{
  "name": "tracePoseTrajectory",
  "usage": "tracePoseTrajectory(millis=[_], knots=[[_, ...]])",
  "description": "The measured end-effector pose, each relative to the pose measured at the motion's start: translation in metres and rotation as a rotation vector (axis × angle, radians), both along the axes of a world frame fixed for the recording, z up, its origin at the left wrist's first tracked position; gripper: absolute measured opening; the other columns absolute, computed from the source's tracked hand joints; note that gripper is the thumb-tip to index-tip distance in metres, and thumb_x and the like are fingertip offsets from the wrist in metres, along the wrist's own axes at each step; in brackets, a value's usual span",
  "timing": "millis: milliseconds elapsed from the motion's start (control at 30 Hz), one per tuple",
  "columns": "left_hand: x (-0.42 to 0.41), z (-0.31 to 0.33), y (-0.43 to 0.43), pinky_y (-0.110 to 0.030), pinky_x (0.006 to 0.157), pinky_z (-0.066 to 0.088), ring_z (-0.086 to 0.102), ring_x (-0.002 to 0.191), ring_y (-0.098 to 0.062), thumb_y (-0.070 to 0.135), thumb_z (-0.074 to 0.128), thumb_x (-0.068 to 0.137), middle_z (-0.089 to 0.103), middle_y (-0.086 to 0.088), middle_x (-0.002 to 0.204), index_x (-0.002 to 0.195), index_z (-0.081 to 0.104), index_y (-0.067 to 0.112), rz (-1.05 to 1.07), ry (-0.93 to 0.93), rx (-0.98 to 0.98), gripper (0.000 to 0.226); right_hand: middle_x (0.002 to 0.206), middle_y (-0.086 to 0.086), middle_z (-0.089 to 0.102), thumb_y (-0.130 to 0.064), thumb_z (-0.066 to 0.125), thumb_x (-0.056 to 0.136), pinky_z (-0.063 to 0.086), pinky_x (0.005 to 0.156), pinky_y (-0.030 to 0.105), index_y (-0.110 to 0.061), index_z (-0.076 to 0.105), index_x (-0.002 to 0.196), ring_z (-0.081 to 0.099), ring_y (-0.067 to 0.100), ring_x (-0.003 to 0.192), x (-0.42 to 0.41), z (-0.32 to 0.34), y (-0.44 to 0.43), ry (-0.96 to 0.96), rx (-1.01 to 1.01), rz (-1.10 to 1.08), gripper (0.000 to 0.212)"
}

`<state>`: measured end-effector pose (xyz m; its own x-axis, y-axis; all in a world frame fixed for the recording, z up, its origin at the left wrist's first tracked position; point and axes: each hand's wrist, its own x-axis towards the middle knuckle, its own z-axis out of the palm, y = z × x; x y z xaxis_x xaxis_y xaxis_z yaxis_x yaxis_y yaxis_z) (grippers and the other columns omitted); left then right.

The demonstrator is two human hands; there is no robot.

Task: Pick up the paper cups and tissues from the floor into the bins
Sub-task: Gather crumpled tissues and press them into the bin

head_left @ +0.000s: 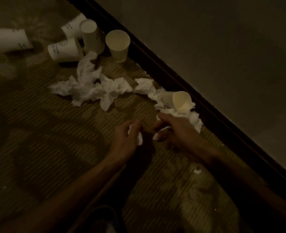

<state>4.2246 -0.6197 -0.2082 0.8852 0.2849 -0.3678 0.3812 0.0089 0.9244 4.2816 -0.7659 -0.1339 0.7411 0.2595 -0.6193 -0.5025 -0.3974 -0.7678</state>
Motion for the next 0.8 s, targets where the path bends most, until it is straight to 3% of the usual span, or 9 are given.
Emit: tracePoseTrajectory(millis=[33,100,200,300,400,500,633,733,800], knots=[[0.002,0.000,-0.001,-0.021,0.052,0.046,0.058,0.056,-0.004,0.029,0.045,0.103,0.063,0.002,0.066,0.081,0.064,0.010,-0.020,-0.006,0.011,0.035,0.077,-0.006,0.072,-0.043,0.062,0.089,0.048,0.064,0.026,-0.020,0.072,0.076,0.067,0.004,0.071,0.006,0.003,-0.006,-0.186,-0.121,-0.011,0.028],[0.004,-0.002,0.000,-0.026,0.054,0.045,0.057,0.058,-0.007,0.028,0.045,0.103,0.061,-0.001,0.068,0.081,0.062,0.009,-0.039,-0.018,0.017,0.034,0.087,-0.006,0.067,-0.044,0.070,0.080,0.047,0.067,0.022,-0.020,0.065,0.086,0.062,0.003,0.081,0.016,0.003,-0.014,-0.603,-0.392,-0.025,0.026],[0.011,-0.003,0.006,-0.027,0.058,0.045,0.056,0.061,-0.006,0.029,0.045,0.103,0.061,-0.002,0.074,0.088,0.062,0.009,-0.038,-0.024,0.045,0.030,0.120,0.010,0.051,-0.046,0.075,0.071,0.042,0.088,0.038,-0.014,0.053,0.120,0.047,0.024,0.112,0.029,-0.002,-0.013,-0.975,-0.644,0.103,0.062],[0.019,-0.003,0.006,-0.020,0.055,0.044,0.055,0.059,0.000,0.029,0.045,0.103,0.060,0.003,0.073,0.085,0.062,0.016,-0.072,-0.036,0.066,0.027,0.140,0.013,0.043,-0.039,0.080,0.072,0.033,0.106,0.048,-0.013,0.037,0.143,0.037,0.031,0.129,0.041,-0.014,-0.017,-0.863,-0.835,0.318,0.087],[0.027,-0.001,0.002,-0.017,0.053,0.045,0.057,0.061,0.000,0.029,0.045,0.103,0.062,0.002,0.076,0.090,0.063,0.015,-0.098,-0.046,0.050,0.026,0.137,0.011,0.049,-0.030,0.074,0.081,0.033,0.106,0.047,-0.014,0.041,0.141,0.040,0.028,0.129,0.048,-0.023,-0.027,-0.815,-0.848,0.381,0.071],[0.029,0.004,-0.002,-0.016,0.052,0.044,0.056,0.059,-0.001,0.025,0.045,0.103,0.060,0.000,0.074,0.094,0.063,0.003,-0.111,-0.075,0.009,0.029,0.129,0.009,0.054,-0.026,0.071,0.083,0.040,0.100,0.045,-0.013,0.048,0.135,0.049,0.026,0.120,0.043,-0.017,-0.032,-0.791,-0.754,0.319,0.059],[0.032,0.011,-0.013,-0.016,0.052,0.043,0.056,0.058,0.001,0.026,0.049,0.101,0.060,0.010,0.068,0.086,0.062,0.018,-0.128,-0.121,0.009,0.022,0.119,-0.006,0.061,-0.034,0.069,0.078,0.052,0.088,0.034,-0.027,0.052,0.129,0.059,0.010,0.107,0.022,0.004,-0.037,-0.686,-0.488,0.165,0.054],[0.050,0.032,-0.023,-0.010,0.055,0.043,0.060,0.069,0.006,0.028,0.052,0.100,0.065,0.014,0.078,0.094,0.061,0.022,-0.225,-0.217,0.073,0.013,0.100,-0.024,0.063,-0.040,0.071,0.076,0.058,0.067,0.021,-0.049,0.046,0.112,0.065,-0.003,0.090,0.007,0.030,-0.054,-0.592,-0.317,0.038,0.045],[0.060,0.055,-0.025,-0.010,0.054,0.045,0.061,0.071,0.005,0.031,0.053,0.099,0.065,0.021,0.081,0.095,0.058,0.028,-0.335,-0.264,0.112,0.007,0.096,-0.018,0.063,-0.042,0.071,0.070,0.056,0.059,0.019,-0.046,0.044,0.106,0.066,-0.004,0.085,-0.002,0.049,-0.067,-0.568,-0.233,-0.064,0.046]])
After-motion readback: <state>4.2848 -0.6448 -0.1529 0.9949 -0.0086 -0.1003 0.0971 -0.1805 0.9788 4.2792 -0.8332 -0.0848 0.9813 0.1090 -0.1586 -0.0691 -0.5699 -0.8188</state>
